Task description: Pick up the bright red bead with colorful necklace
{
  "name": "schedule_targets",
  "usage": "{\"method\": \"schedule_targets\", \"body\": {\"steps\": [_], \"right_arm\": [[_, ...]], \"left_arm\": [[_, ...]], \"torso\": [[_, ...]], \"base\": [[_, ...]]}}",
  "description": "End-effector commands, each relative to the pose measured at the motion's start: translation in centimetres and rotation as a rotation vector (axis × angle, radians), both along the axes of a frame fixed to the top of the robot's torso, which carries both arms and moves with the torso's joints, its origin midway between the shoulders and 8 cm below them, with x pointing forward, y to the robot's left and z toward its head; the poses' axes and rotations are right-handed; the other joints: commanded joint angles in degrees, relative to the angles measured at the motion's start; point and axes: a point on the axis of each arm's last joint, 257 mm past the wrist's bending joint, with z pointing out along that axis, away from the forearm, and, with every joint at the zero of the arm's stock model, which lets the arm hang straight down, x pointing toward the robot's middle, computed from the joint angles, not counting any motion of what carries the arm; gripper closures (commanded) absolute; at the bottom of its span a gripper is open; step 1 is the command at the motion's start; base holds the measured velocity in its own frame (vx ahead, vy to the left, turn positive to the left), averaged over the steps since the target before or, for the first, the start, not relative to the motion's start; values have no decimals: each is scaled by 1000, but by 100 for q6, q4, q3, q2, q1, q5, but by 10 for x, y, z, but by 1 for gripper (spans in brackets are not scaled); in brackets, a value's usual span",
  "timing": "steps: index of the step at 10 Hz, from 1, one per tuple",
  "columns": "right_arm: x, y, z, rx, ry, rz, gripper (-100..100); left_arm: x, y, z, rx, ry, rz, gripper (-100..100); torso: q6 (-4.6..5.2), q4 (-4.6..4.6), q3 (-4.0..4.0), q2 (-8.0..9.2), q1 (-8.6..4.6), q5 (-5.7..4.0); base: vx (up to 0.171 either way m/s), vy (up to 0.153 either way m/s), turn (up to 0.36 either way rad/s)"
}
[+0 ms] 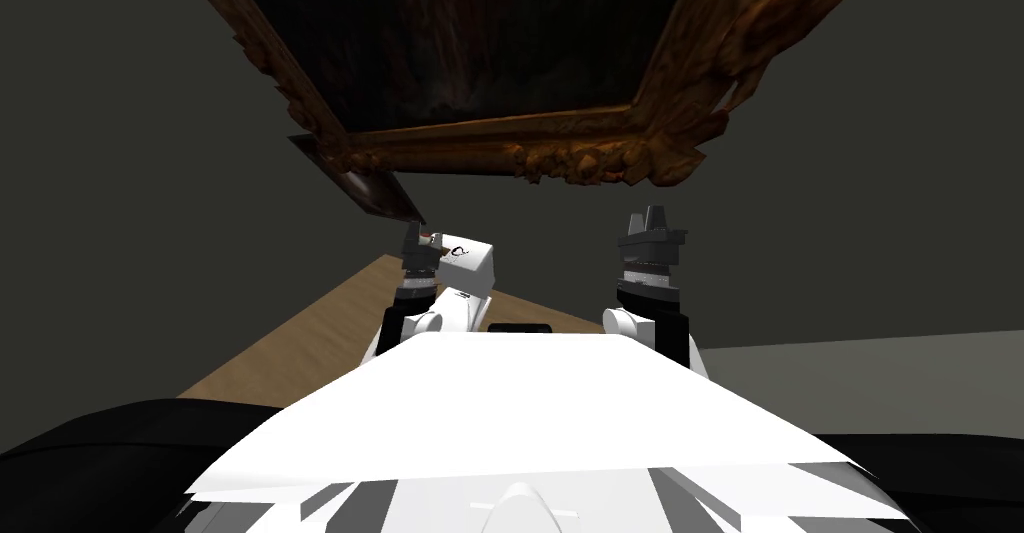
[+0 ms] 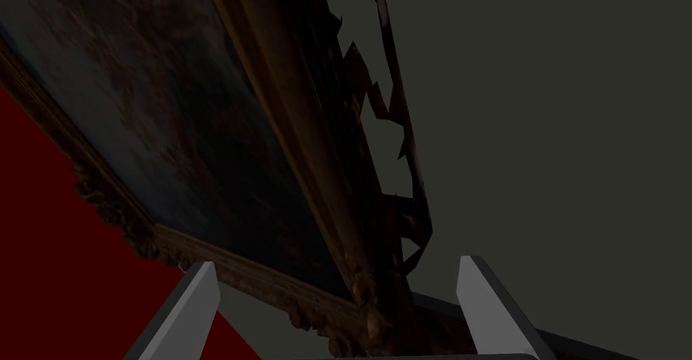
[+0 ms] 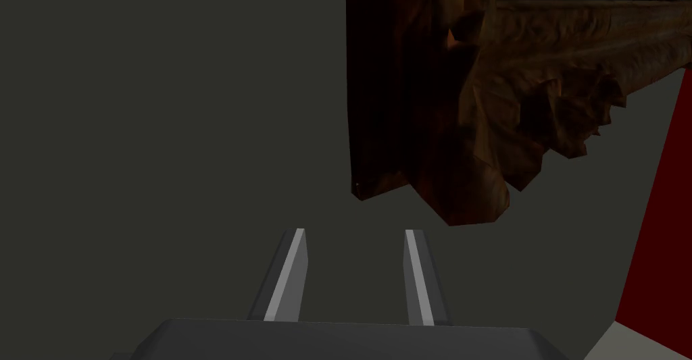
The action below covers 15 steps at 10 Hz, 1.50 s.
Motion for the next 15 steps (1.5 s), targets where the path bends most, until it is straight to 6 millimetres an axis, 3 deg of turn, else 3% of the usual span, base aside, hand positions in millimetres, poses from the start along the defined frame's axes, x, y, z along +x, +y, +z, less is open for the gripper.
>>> {"method": "schedule_targets", "body": {"steps": [1, 15], "right_arm": [[0, 0, 0, 0, 0, 0, 0], [0, 0, 0, 0, 0, 0, 0]], "left_arm": [[6, 2, -8, 2, 50, -17, -100], [29, 14, -81, 32, 455, -139, -100]], "torso": [[0, 0, 0, 0, 0, 0], [0, -1, -3, -6, 1, 0]], "base": [[-13, -20, -41], [-5, -15, -47]]}}
